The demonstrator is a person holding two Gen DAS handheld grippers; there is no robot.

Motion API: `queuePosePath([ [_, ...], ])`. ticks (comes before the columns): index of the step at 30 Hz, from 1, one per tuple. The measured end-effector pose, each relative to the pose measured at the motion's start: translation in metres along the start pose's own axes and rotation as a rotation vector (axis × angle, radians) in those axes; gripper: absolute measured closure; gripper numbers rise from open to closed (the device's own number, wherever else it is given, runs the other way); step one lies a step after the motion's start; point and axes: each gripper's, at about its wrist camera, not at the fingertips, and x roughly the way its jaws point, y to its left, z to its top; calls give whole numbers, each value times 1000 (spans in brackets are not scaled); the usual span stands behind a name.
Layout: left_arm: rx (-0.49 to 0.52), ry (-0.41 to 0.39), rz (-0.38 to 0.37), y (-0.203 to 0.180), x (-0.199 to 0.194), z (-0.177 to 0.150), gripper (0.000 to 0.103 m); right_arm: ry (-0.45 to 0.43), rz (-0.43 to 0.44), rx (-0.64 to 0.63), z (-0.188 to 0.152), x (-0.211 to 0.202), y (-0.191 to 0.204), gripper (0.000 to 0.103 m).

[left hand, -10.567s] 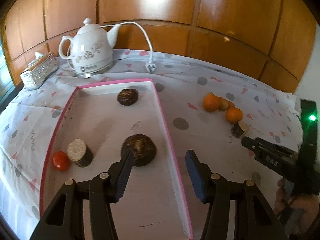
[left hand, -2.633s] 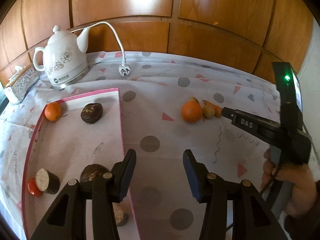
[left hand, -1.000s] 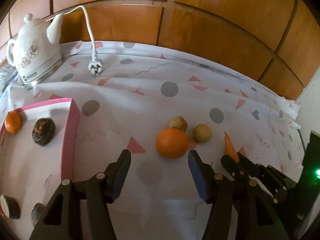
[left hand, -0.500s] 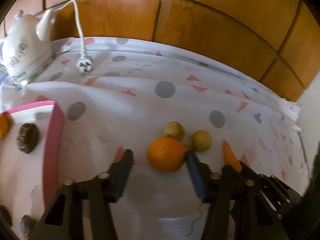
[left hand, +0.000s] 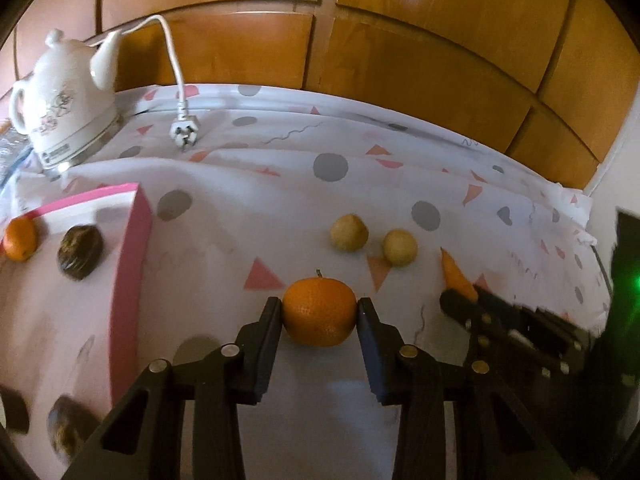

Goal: Organize fruits
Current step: 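Grasp the second orange with the left gripper while the right holds the carrot, then lift the orange with the left gripper while the right holds the carrot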

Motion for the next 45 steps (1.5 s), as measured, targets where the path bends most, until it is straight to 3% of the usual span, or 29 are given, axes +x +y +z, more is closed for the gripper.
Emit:
queuePosePath([
  [7, 17, -44, 25, -2, -11, -21, 65, 6, -10, -9, 0, 1, 2, 80],
  [15, -8, -26, -13, 0, -1, -24, 64, 2, -16, -12, 0, 1, 3, 80],
  [45, 13, -27, 9, -4, 3, -25, 64, -5, -21, -16, -1, 1, 4, 80],
])
